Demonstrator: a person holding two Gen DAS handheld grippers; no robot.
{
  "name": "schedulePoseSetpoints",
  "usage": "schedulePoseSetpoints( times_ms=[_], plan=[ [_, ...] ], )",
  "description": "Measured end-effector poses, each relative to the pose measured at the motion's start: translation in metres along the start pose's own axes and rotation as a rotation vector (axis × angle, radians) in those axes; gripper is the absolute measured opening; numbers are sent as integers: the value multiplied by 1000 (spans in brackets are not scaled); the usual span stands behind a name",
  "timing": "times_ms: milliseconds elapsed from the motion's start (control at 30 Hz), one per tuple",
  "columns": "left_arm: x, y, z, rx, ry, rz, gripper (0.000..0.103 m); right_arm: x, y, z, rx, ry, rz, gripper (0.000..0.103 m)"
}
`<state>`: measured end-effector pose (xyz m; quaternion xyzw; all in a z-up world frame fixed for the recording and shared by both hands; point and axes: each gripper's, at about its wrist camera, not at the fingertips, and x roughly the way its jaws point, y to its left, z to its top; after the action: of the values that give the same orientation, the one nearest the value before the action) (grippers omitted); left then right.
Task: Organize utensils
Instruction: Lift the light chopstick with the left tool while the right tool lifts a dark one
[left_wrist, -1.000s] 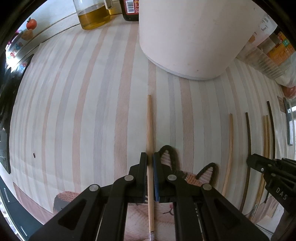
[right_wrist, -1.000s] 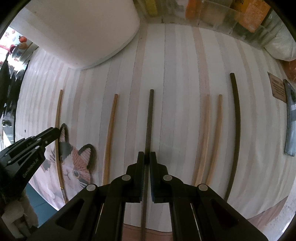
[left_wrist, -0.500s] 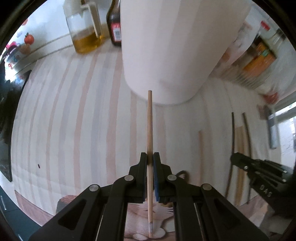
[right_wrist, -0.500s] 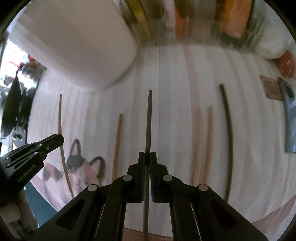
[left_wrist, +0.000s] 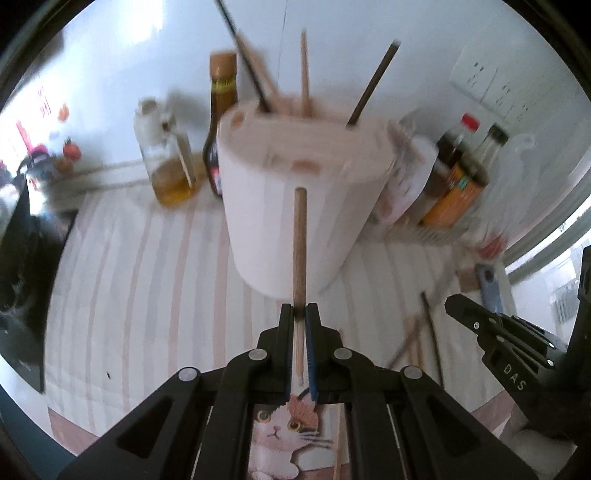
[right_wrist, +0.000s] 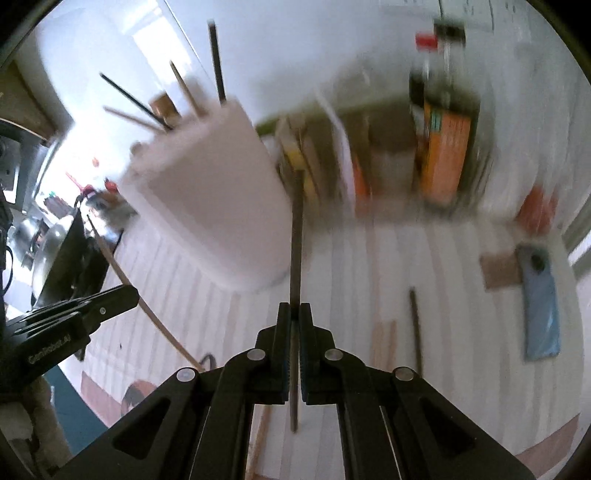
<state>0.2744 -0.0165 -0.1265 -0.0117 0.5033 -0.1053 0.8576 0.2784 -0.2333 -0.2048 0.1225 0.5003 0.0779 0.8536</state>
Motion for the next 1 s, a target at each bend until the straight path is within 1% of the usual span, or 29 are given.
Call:
schedulePoseSetpoints(
  times_ms=[67, 167, 200, 233, 267, 300, 333, 400, 433, 467, 500, 533, 567, 600, 633, 667, 733, 800, 900, 1000],
  plan=[
    [-10, -5, 7, 11, -33, -2, 4, -10, 2, 9, -9, -49, -5, 0],
    [-14, -5, 17, 25, -60, 7, 4, -18, 2, 23, -9, -74, 1, 0],
    [-13, -6, 17, 32, -72, 25, 4, -13, 0, 26, 5, -47, 15, 0],
    [-12, -6, 17, 37, -80, 41, 4, -6, -6, 31, 35, -6, 51, 0],
    [-10, -3, 17, 38, -84, 58, 4, 3, -17, 32, 101, 23, 87, 0],
    [-7, 0, 18, 31, -85, 75, 4, 14, -27, 33, 155, 58, 101, 0],
    [-4, 2, 16, 24, -84, 91, 4, 30, -35, 33, 198, 115, 109, 1],
    [3, 11, 15, 2, -79, 127, 4, 51, -46, 30, 261, 153, 110, 5],
    [5, 13, 14, -6, -76, 136, 4, 62, -50, 28, 279, 173, 97, 14],
    [10, 18, 14, -15, -71, 160, 4, 75, -54, 26, 296, 193, 79, 29],
    [12, 20, 14, -19, -70, 176, 4, 87, -56, 24, 306, 213, 61, 36],
    [15, 22, 14, -24, -70, 191, 4, 97, -59, 22, 320, 228, 42, 39],
    [19, 26, 15, -33, -66, 212, 4, 108, -61, 22, 321, 242, 21, 39],
    [21, 28, 16, -37, -65, 225, 4, 118, -61, 22, 308, 266, -37, 39],
    [21, 30, 16, -40, -63, 231, 4, 122, -62, 22, 313, 276, -76, 39],
    [23, 32, 17, -46, -61, 240, 4, 125, -65, 23, 324, 274, -84, 39],
    [25, 37, 18, -63, -57, 253, 4, 124, -66, 26, 296, 272, -149, 39],
    [26, 39, 20, -76, -56, 257, 4, 118, -70, 29, 306, 253, -118, 39],
    [28, 42, 20, -88, -56, 260, 4, 109, -83, 26, 354, 265, -76, 39],
    [29, 45, 19, -91, -58, 267, 4, 106, -80, 14, 357, 326, 15, 39]
  ],
)
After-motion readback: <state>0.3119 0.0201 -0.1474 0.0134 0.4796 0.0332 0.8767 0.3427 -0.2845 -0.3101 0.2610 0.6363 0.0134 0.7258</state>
